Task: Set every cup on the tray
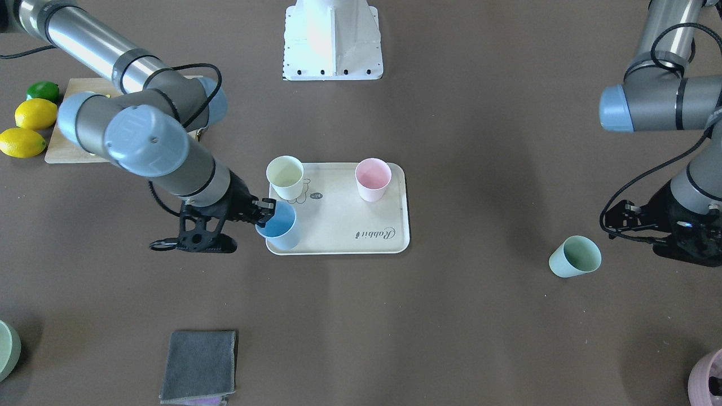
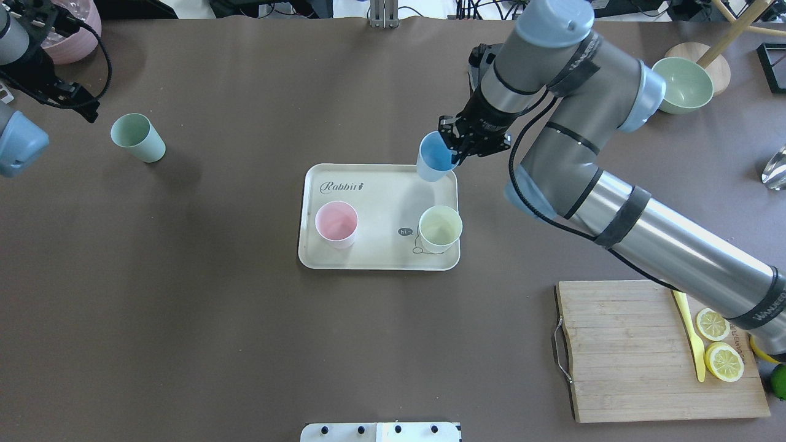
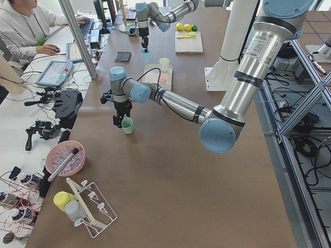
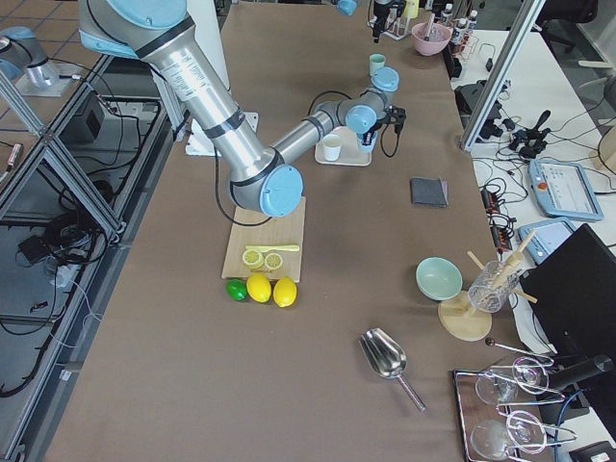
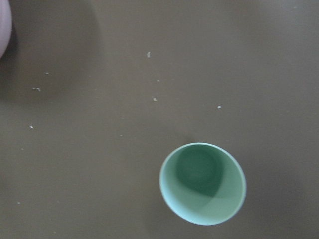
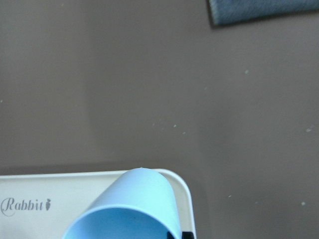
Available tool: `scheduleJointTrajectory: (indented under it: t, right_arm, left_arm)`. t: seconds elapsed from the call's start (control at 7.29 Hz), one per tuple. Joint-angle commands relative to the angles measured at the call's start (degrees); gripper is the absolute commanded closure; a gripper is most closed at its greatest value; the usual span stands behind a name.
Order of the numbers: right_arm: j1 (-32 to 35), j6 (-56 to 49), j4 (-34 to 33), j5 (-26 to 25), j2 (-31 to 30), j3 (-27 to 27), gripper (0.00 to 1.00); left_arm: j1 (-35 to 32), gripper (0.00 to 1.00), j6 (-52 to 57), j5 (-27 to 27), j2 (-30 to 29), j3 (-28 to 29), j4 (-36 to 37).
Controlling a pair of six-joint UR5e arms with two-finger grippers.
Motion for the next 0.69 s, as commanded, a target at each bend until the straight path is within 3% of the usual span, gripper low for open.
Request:
scheduleJointTrajectory:
  t: [0.0, 0.27, 0.41, 0.55]
  right_arm:
    - [-4.6, 3.0, 0.0, -4.4, 0.8, 0.6, 1.00]
    - [-5.0, 2.6, -0.4, -5.7, 0.5, 0.6, 1.00]
    - [-5.0, 2.5, -0.4, -6.1, 0.4, 0.7, 0.94]
    - [-4.9, 2.6, -0.6, -6.1, 0.4, 1.5, 0.01]
  left_arm:
    - [-0.1, 0.02, -5.1, -0.2, -1.5, 5.2, -5.8]
    - [3.0, 0.02, -11.5, -3.1, -1.4, 4.7, -7.8]
    - [5.6, 0.03, -13.9, -3.1, -0.7, 5.5, -10.9]
    - [7.2, 0.15, -14.8, -2.9, -0.5, 7.1, -13.5]
